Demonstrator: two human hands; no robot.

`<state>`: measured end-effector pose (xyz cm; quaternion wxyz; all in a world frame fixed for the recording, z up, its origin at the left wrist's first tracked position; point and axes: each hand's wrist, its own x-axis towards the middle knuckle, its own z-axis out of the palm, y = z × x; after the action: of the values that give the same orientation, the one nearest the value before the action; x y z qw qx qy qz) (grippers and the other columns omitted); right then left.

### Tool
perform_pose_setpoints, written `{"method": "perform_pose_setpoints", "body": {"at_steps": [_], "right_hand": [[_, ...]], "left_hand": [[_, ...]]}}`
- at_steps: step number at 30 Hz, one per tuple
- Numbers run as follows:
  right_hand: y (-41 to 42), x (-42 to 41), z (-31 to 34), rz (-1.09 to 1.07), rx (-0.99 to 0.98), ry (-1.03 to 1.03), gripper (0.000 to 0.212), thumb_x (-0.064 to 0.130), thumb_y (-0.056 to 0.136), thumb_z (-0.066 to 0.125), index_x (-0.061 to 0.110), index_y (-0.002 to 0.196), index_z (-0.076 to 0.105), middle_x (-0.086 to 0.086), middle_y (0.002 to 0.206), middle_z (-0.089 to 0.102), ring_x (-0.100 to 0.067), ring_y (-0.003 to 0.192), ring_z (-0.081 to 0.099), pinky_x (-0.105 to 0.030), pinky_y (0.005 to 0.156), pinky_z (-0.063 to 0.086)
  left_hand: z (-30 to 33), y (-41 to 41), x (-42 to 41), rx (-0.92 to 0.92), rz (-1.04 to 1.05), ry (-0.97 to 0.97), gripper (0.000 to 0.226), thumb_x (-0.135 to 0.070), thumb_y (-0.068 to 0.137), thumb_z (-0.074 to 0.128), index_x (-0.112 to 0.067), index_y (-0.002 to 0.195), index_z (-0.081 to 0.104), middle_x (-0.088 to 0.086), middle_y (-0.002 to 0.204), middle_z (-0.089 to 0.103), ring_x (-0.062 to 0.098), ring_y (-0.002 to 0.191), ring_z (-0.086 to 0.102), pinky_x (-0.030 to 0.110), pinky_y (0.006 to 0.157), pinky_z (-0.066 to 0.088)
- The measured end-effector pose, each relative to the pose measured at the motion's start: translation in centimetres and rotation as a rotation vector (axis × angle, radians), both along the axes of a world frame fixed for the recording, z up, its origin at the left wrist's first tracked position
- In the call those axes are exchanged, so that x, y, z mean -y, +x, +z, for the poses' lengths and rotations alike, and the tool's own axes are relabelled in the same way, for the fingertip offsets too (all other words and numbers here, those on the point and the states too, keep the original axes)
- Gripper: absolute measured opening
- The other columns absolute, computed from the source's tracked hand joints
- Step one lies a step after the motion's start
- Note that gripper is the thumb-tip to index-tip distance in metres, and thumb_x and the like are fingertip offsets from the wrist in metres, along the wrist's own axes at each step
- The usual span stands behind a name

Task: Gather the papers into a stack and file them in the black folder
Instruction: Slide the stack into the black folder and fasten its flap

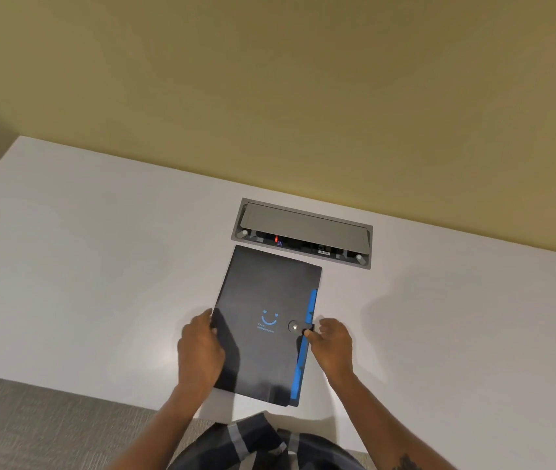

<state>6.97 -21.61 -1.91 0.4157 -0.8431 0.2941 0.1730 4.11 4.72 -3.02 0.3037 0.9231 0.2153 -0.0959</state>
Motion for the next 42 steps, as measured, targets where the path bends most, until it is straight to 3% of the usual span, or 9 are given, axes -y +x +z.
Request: {"method": "perform_pose_setpoints", "body": {"at_steps": [6,12,15,18,22,27,32,38,42], "right_hand": [[-1.1,0.1,-0.5,-0.189,-0.067,0.193,0.020,0.010,0.093,0.080,0.008,0.112,0.075,-0.006,0.102,0.077,-0.030,0.102,0.074,-0.038,0.097,0.060],[-0.8,-1.1,-0.6,-0.189,-0.104,0.252,0.018,0.002,0.096,0.074,0.008,0.112,0.077,-0.012,0.108,0.079,-0.031,0.102,0.075,-0.047,0.102,0.062],[-0.8,-2.5,-0.5,-0.147,-0.104,0.263,0.019,0.002,0.096,0.074,0.011,0.112,0.077,-0.009,0.109,0.079,-0.027,0.099,0.076,-0.043,0.101,0.063],[-0.9,-4.6,-0.2,-0.118,-0.095,0.302,0.020,0.004,0.095,0.076,0.014,0.113,0.078,-0.003,0.105,0.081,-0.021,0.097,0.078,-0.039,0.100,0.064],[-0.1,-8.4,0.1,-0.065,-0.090,0.358,0.026,0.007,0.096,0.077,0.033,0.095,0.074,0.008,0.098,0.079,-0.015,0.094,0.077,-0.033,0.097,0.063],[2.7,-13.9,0.5,0.001,-0.122,0.475,0.034,0.002,0.094,0.076,0.036,0.090,0.076,0.003,0.103,0.082,-0.017,0.099,0.078,-0.031,0.094,0.064],[7.3,-18.7,0.7,0.059,-0.150,0.512,0.028,0.005,0.093,0.078,0.032,0.092,0.074,-0.003,0.108,0.078,-0.026,0.110,0.075,-0.041,0.104,0.061],[13.5,-21.6,-0.5,0.091,-0.134,0.501,0.033,0.008,0.093,0.079,0.016,0.125,0.075,0.004,0.100,0.076,-0.019,0.100,0.074,-0.028,0.091,0.061],[16.2,-22.4,-1.6,0.062,-0.084,0.447,0.034,0.011,0.093,0.080,0.018,0.126,0.075,0.008,0.093,0.074,-0.010,0.082,0.069,-0.017,0.074,0.055]], "left_hand": [[-1.6,0.1,-1.7,-0.091,0.030,-0.121,0.044,-0.005,0.105,0.058,-0.006,0.149,0.056,0.018,0.148,0.064,0.040,0.135,0.062,0.047,0.115,0.049],[-2.1,0.5,-2.1,-0.076,0.074,-0.240,0.030,-0.008,0.105,0.058,-0.003,0.134,0.069,0.018,0.129,0.072,0.039,0.126,0.063,0.051,0.114,0.050],[-1.9,0.6,-2.9,-0.029,0.194,-0.338,0.021,-0.008,0.106,0.056,-0.004,0.116,0.074,0.015,0.109,0.076,0.034,0.106,0.071,0.053,0.103,0.058],[-1.4,0.0,-4.3,0.055,0.274,-0.386,0.017,-0.008,0.105,0.059,-0.011,0.096,0.074,0.006,0.087,0.075,0.024,0.086,0.073,0.041,0.085,0.061],[-1.0,-0.3,-8.2,0.104,0.340,-0.392,0.017,-0.014,0.106,0.059,-0.020,0.107,0.075,-0.001,0.096,0.078,0.016,0.093,0.074,0.037,0.088,0.058],[-1.3,1.1,-14.6,0.114,0.423,-0.323,0.025,-0.024,0.106,0.058,-0.010,0.116,0.076,0.010,0.100,0.079,0.031,0.095,0.073,0.048,0.089,0.060],[-1.3,5.2,-19.7,0.123,0.469,-0.307,0.029,-0.027,0.098,0.056,-0.006,0.094,0.075,0.017,0.078,0.074,0.043,0.080,0.071,0.052,0.076,0.058],[-2.3,12.3,-22.2,0.090,0.446,-0.303,0.031,-0.028,0.100,0.054,-0.008,0.084,0.071,0.020,0.083,0.073,0.049,0.090,0.068,0.057,0.086,0.058],[-2.8,16.5,-22.3,0.073,0.471,-0.325,0.033,-0.031,0.104,0.055,-0.009,0.114,0.077,0.020,0.112,0.077,0.045,0.108,0.069,0.060,0.104,0.055]]}}
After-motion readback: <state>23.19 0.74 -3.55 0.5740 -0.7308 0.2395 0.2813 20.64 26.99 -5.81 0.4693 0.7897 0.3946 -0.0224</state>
